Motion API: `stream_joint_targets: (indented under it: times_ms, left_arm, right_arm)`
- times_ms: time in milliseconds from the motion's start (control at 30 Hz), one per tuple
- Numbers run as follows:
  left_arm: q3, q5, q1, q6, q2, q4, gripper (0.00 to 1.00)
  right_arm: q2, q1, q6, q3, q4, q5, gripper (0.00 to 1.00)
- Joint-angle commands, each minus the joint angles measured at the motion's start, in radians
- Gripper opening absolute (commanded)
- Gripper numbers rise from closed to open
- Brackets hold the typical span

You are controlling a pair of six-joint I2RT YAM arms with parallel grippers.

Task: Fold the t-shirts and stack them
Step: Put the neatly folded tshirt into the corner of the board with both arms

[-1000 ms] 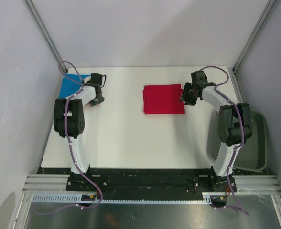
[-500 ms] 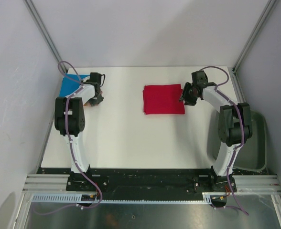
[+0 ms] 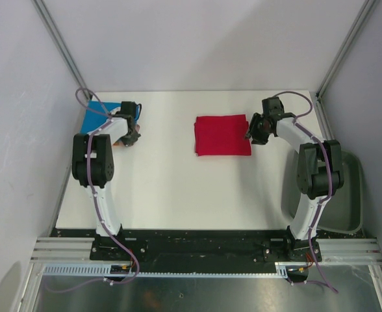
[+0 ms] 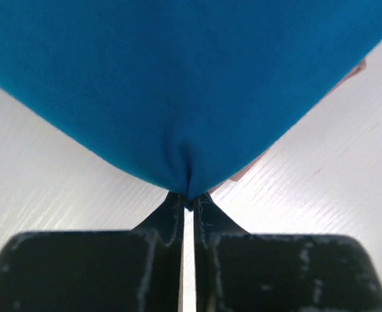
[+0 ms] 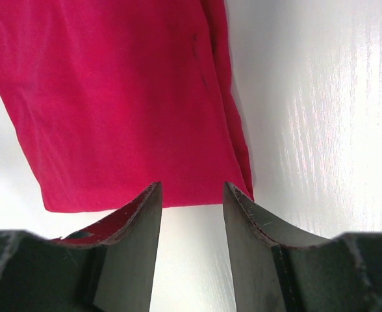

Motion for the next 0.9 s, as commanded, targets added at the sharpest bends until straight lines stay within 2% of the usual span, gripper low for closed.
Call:
stream_joint_targets:
  times_ms: [0,200,433,700,867]
  left_arm:
    - [-0.121,0.059,-0.034,-0.077,-0.112,-0.036,0.00]
    - [-0.297,0.089,-0.131,-0.202,-0.241,-0.032,0.00]
    - [-0.385,0.124,-0.302,-0.335,-0.343,-0.023,0.00]
    - [-0.386,0.148,-0.354,-0.342,-0.354,-0.017,0.00]
    - [-0.416,0.210,-0.358,-0.265,-0.359,0.041,0.02]
  right_arm:
    - [-0.060,-0.003,-0.004,-0.017,0.013,-0.013,0.47]
    - [-0.092,-0.002,-0.001,-0.041,0.012,-0.014,0.47]
    - [-0.131,-0.003,-0.002,-0.083,0.009,-0.001,0.47]
    - [-0.150,0.002,-0.015,-0.119,0.011,0.005,0.47]
    - [-0.123,0.017,-0.014,-0.137,0.043,0.016,0.48]
